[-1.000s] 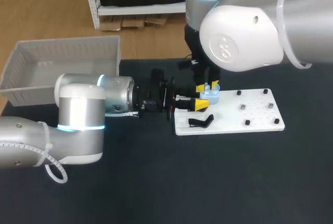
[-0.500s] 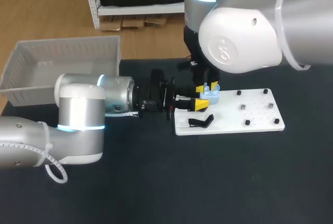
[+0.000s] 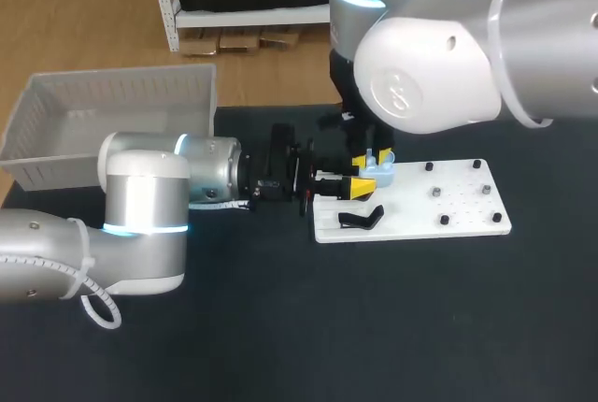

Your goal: Pick up each earbud case from the left stands, insert the matching earbuds, close the lid, and place the case in the box.

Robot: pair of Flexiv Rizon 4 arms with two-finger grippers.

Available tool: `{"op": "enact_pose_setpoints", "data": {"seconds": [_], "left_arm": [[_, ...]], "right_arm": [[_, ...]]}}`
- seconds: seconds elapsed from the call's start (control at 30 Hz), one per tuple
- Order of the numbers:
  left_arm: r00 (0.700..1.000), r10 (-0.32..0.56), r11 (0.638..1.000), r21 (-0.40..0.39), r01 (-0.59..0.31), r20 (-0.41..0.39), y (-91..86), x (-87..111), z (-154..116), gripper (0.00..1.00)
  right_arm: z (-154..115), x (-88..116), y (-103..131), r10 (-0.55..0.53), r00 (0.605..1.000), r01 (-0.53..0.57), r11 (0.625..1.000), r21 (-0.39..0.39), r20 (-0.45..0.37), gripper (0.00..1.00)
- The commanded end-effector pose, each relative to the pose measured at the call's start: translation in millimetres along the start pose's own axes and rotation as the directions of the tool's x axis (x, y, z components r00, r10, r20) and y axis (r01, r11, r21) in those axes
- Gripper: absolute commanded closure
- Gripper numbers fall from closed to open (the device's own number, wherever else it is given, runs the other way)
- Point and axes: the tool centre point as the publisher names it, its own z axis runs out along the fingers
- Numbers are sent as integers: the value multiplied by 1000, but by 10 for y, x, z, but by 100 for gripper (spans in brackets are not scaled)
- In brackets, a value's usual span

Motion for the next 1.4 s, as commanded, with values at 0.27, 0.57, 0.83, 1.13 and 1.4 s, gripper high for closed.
{"op": "enact_pose_setpoints", "data": {"seconds": [0.27,0.57,0.83,1.13,1.4], "left_arm": [[1000,2,1000,-6,-2,1,-12,2,3,100],[1000,2,1000,-6,-2,1,-12,2,3,100],[1000,2,1000,-6,-2,1,-12,2,3,100],[1000,2,1000,-6,-2,1,-12,2,3,100],[1000,2,1000,-6,-2,1,-12,2,3,100]], "right_arm": [[40,-1,-13,-12,1000,12,1000,6,-5,100],[53,-13,-14,-18,1000,18,1000,2,-6,51],[-71,8,4,-20,1000,21,1000,-12,14,23],[-289,-79,-205,107,994,-102,987,-124,37,0],[-150,-371,-607,325,946,-321,928,-188,-12,0]]}}
